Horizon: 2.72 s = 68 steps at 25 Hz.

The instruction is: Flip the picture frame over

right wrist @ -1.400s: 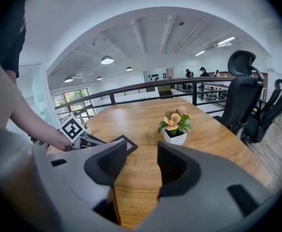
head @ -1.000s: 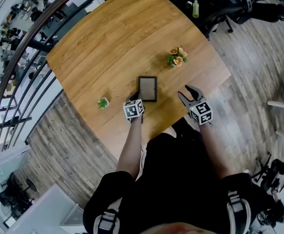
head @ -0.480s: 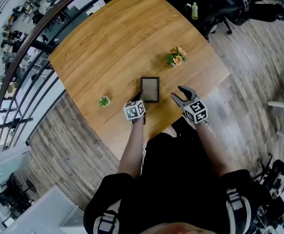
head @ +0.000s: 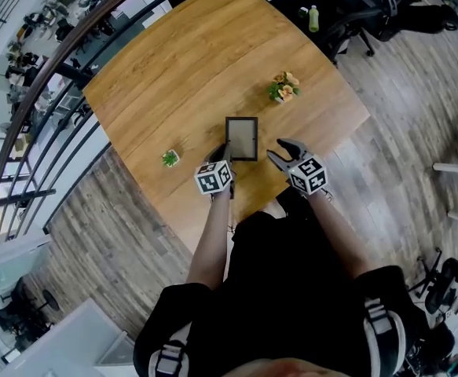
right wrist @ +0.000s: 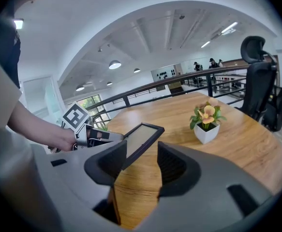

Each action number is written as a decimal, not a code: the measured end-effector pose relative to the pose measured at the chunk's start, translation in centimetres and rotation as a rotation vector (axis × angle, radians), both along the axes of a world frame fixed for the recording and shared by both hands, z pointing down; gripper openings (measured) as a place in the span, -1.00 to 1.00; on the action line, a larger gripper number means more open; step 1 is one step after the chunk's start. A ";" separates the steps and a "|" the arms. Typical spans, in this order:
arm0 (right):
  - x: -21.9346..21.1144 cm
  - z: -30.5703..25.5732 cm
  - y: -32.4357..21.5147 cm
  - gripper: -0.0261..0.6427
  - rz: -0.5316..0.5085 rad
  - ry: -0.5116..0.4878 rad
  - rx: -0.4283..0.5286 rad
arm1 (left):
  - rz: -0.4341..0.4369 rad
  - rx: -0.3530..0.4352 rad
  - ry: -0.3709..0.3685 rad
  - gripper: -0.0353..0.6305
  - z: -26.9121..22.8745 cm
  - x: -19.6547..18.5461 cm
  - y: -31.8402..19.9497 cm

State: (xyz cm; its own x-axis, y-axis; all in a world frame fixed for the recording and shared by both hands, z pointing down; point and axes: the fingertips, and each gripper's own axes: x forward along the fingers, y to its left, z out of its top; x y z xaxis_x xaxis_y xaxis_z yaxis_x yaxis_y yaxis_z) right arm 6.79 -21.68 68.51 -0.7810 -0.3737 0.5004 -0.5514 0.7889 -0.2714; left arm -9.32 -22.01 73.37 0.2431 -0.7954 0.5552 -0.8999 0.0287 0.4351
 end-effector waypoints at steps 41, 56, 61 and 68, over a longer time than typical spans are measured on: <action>-6.7 0.3 7.7 -0.46 0.049 -0.380 -0.335 | 0.139 0.181 -0.001 -0.72 -6.8 -0.7 4.7; -7.6 -0.7 8.9 -0.71 0.122 -0.378 -0.298 | 0.217 0.191 -0.037 -0.72 -5.9 -1.5 6.6; -7.2 -0.7 8.6 -0.72 0.148 -0.371 -0.307 | 0.225 0.189 -0.038 -0.72 -5.8 -1.0 6.0; -6.7 -1.6 8.8 -0.72 0.167 -0.353 -0.278 | 0.266 0.199 -0.030 -0.72 -6.0 -0.3 6.2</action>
